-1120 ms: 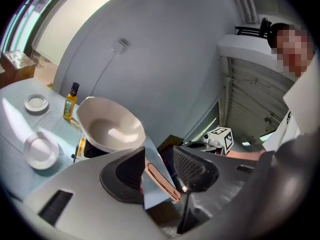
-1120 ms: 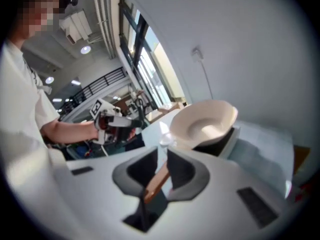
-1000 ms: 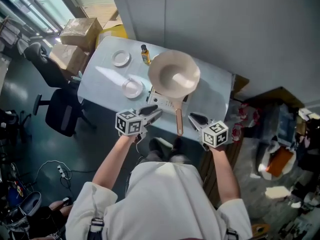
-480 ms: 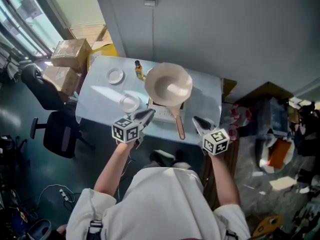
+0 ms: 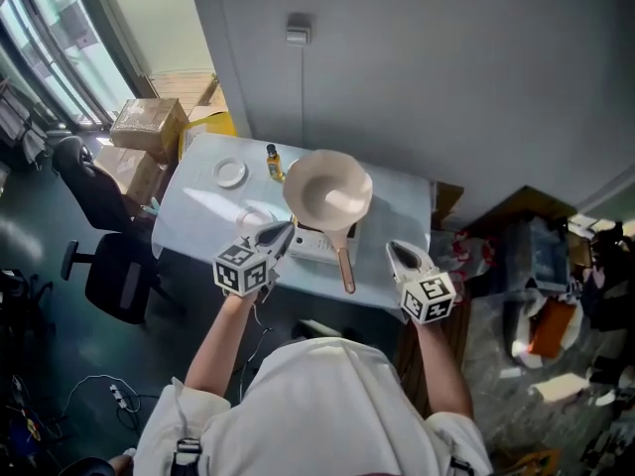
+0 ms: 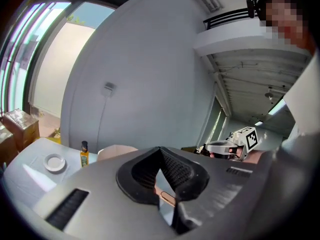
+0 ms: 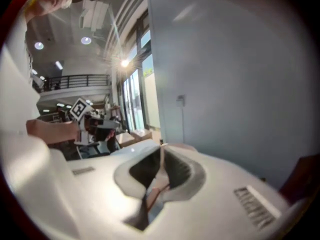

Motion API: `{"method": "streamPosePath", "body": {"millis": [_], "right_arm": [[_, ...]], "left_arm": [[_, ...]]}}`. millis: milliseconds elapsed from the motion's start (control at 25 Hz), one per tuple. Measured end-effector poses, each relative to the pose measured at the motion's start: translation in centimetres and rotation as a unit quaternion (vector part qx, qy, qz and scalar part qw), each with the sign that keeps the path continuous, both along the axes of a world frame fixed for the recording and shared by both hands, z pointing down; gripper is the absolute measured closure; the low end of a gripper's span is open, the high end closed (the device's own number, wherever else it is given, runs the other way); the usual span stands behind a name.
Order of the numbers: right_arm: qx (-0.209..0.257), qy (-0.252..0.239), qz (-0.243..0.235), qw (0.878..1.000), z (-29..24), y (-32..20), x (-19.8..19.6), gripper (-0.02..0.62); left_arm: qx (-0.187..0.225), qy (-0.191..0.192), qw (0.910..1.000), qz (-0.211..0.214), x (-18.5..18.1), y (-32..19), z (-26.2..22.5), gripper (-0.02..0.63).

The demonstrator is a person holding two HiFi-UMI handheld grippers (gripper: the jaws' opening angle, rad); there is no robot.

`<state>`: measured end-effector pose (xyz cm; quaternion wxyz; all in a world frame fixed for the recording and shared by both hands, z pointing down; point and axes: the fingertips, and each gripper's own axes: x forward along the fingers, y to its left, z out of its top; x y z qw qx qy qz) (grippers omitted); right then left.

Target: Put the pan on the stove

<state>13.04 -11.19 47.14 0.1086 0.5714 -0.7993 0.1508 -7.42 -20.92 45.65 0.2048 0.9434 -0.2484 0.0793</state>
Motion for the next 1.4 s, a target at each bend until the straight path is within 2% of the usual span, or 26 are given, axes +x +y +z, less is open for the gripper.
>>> {"method": "streamPosePath", "body": {"millis": [160,320,480,720,1400], "right_arm": [[0.028,0.014,0.0,1.0,-1.5,0.4,1.4,0.551],[0.052,0.016,0.014,0.998,-2.3,0.5,3.3,0.551],[0.057,0.019,0.018,0.998,-2.9,0.6,4.4,0.555],[0.076,0.027,-0.003,0.997,-3.6,1.0,4.3,0.563],[0.084,0.017,-0.004,0.996,-4.2,0.5,4.9,0.563]], "left_arm": [[0.044,0.009,0.9985,-0.031,-0.4,0.7,-2.6,0.586],[0.062,0.009,0.9964,-0.057,-0.7,1.2,-3.3,0.585],[0.064,0.003,0.9955,-0.069,-0.7,2.0,-3.2,0.586],[0.056,0.001,0.9954,-0.077,-0.6,2.7,-2.7,0.586],[0.055,-0.002,0.9952,-0.081,0.2,2.5,-3.0,0.584]]}}
